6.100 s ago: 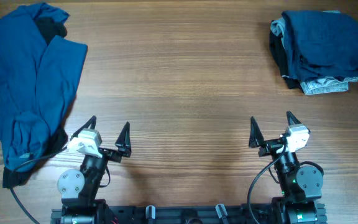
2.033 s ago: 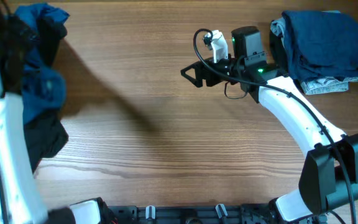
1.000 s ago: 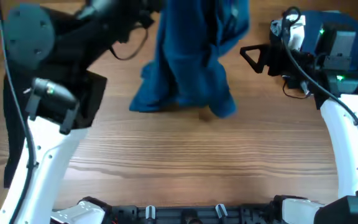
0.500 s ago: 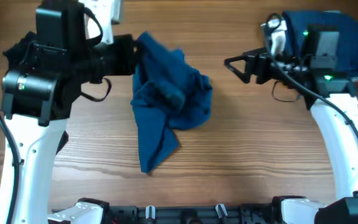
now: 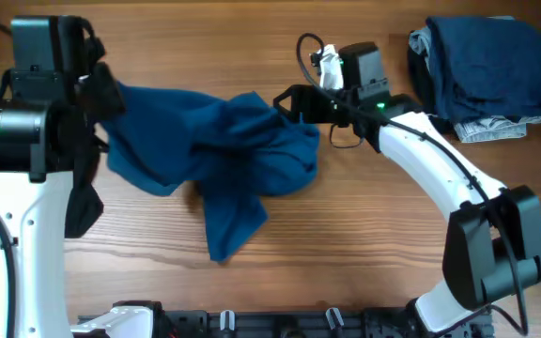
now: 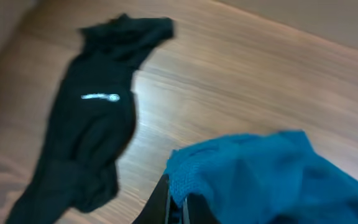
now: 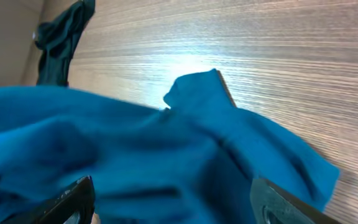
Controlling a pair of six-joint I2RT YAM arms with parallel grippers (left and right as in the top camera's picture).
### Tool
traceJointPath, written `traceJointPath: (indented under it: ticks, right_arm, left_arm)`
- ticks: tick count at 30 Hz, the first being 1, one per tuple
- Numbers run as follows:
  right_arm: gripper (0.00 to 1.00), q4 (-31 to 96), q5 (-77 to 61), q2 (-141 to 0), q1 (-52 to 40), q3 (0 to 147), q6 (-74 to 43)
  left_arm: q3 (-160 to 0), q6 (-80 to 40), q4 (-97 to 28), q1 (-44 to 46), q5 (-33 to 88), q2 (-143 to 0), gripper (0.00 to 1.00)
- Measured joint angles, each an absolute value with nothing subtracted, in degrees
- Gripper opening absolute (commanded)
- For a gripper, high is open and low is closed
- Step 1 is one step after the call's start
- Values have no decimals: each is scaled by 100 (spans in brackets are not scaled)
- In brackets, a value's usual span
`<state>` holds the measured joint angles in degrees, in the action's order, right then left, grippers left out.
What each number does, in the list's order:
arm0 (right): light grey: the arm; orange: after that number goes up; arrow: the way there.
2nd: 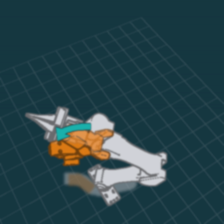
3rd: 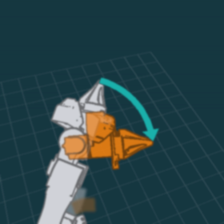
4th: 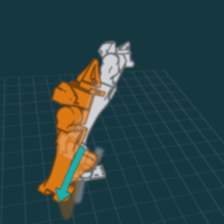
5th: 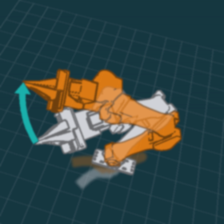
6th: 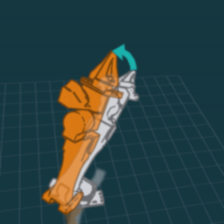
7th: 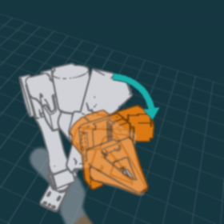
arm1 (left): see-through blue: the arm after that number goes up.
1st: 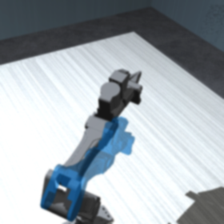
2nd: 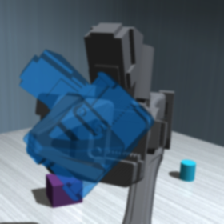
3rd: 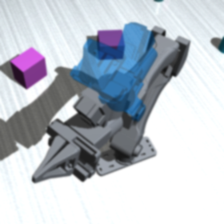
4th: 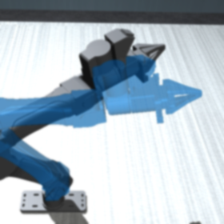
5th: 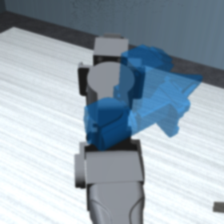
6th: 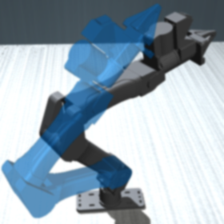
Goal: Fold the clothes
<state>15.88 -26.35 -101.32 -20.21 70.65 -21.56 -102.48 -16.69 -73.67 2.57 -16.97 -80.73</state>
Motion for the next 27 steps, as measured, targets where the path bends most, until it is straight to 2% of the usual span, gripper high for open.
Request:
traceJointPath:
  ticks: [3,7,9,11,14,17,22,26,27]
  right_arm:
    - [81,1553,-2239,-10136,-2257,7065,-1656]
    - [80,2056,-2029,-10136,-2290,7067,-272]
    - [79,2226,-2012,-10136,-2290,7067,-95]
    - [75,2403,-1984,-10136,-2290,7067,-565]
    - [73,2792,-1719,-10138,-2290,7070,-2182]
    - [70,2995,-1503,-10173,-2285,7070,-3208]
    - [61,3059,-1562,-10683,-2285,7072,-4150]
    - [44,2593,-1813,-11010,-2285,7072,-4626]
    - [43,2408,-1951,-11083,-2285,7072,-4696]
  left_arm:
    - [-10248,-1944,-7402,-113,-2108,-8073,6]
    - [-10248,-2051,-7369,-351,-2255,-8073,7]
    - [-10248,-2051,-7277,-405,-2283,-8073,7]
    - [-10248,-2053,-7244,-405,-2287,-8073,8]
    - [-10248,-2053,-7244,-405,-2287,-8073,9]
    - [-10248,-2053,-7247,-405,-2287,-8073,9]
    - [-10248,-2056,-7308,-405,-2287,-8073,11]
    - [-10250,-2071,-7306,-410,-2292,-8073,11]
    - [-10250,-2071,-7301,-414,-2292,-8073,11]
